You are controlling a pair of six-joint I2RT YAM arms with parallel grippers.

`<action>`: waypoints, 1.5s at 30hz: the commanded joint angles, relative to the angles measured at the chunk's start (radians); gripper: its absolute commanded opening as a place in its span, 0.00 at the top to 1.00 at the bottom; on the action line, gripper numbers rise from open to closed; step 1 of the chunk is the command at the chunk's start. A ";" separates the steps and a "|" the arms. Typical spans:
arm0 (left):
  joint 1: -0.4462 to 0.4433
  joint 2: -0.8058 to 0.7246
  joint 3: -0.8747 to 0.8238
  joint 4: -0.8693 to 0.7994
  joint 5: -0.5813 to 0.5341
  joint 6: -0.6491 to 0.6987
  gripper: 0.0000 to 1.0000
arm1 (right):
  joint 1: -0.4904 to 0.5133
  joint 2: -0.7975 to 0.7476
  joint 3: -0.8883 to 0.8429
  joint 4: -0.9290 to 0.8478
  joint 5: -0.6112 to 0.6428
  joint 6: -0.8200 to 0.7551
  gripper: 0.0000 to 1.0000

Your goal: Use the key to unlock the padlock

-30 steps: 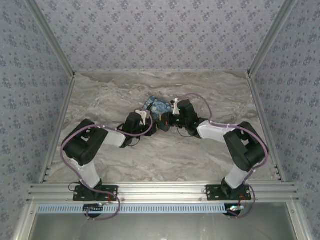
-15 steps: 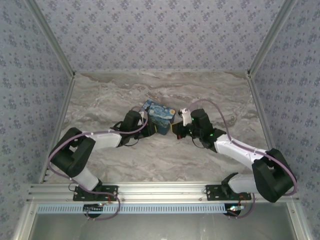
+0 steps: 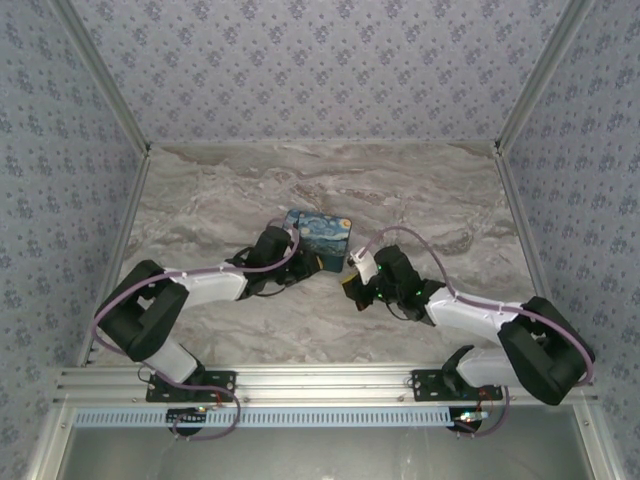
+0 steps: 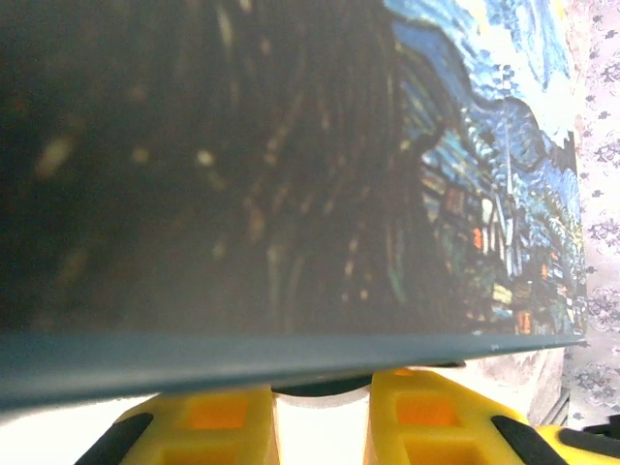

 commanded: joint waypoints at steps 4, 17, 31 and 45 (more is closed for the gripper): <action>-0.013 -0.009 0.033 0.086 -0.007 -0.103 0.83 | 0.025 0.031 -0.047 0.091 0.054 -0.058 1.00; -0.026 -0.013 0.039 0.074 0.000 -0.109 0.85 | 0.067 0.142 0.009 0.183 0.112 -0.119 1.00; -0.030 -0.019 0.023 0.078 -0.008 -0.113 0.85 | 0.049 0.205 0.045 0.235 0.139 -0.148 1.00; -0.031 -0.029 0.025 0.062 -0.015 -0.099 0.86 | 0.019 0.230 0.079 0.275 0.055 -0.130 1.00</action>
